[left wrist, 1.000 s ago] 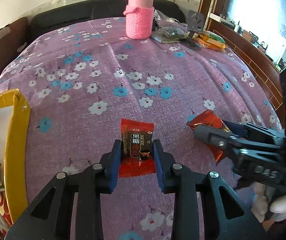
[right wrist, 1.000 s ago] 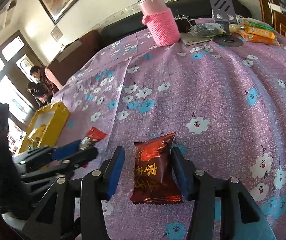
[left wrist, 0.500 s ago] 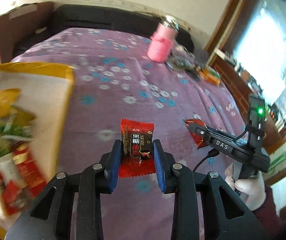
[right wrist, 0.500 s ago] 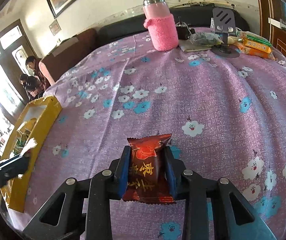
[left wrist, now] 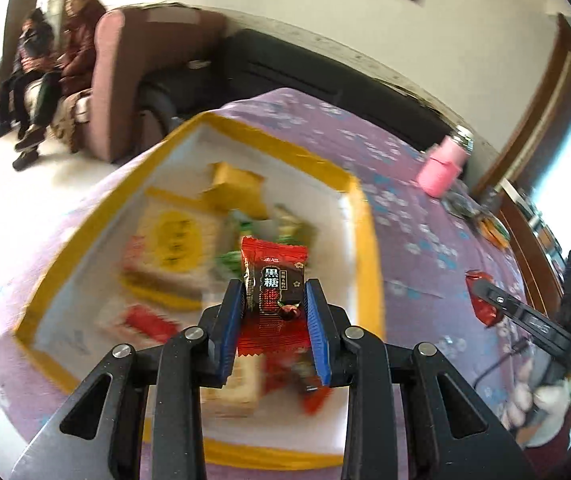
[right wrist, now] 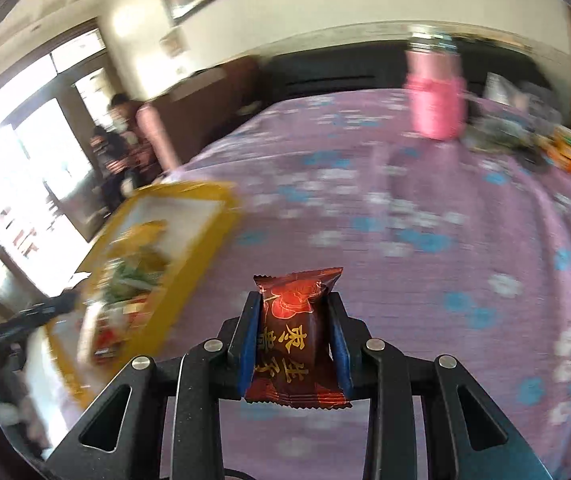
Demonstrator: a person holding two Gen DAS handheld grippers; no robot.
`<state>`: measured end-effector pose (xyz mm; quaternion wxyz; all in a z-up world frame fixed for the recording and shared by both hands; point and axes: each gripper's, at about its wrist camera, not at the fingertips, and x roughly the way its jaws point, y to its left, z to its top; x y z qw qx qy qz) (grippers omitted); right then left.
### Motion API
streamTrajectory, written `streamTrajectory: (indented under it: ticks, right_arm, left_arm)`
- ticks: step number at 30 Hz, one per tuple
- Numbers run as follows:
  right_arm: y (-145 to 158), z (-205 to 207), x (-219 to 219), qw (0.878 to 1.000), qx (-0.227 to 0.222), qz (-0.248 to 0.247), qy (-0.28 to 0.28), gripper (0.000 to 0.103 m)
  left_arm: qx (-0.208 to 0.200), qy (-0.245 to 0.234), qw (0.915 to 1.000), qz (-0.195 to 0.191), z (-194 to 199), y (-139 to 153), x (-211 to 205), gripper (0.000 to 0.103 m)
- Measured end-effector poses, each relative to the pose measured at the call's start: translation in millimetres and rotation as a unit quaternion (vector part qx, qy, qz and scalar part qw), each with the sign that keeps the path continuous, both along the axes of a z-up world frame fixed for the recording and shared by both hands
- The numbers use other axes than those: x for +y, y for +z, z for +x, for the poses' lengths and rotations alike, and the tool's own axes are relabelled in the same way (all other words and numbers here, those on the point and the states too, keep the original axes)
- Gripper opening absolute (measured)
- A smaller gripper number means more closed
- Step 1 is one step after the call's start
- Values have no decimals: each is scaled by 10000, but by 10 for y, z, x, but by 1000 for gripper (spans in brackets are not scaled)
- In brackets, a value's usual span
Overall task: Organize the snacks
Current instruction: 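Grasp the small red candy with the left gripper while the right holds its candy, then lower both candies into the tray and open both grippers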
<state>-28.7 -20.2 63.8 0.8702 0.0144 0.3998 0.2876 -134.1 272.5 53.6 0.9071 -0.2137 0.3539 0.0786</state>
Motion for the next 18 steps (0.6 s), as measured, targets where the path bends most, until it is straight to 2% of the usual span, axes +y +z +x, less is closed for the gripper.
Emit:
streamTrajectory:
  ticks: [7, 12, 17, 18]
  right_arm:
    - [-8, -289, 968, 9954, 138, -36, 948, 32]
    - [-102, -311, 1441, 9925, 147, -201, 1193, 32]
    - [-242, -214, 1758, 9915, 11, -526, 1193, 32]
    - [-275, -174, 1812, 9914, 8, -570, 1179, 32]
  left_arm:
    - [107, 236, 9996, 107, -108, -128, 197, 29]
    - [185, 390, 9987, 271, -127, -179, 280, 29]
    - [155, 367, 9991, 168, -159, -222, 338, 30]
    - [139, 359, 9991, 157, -159, -216, 333, 33]
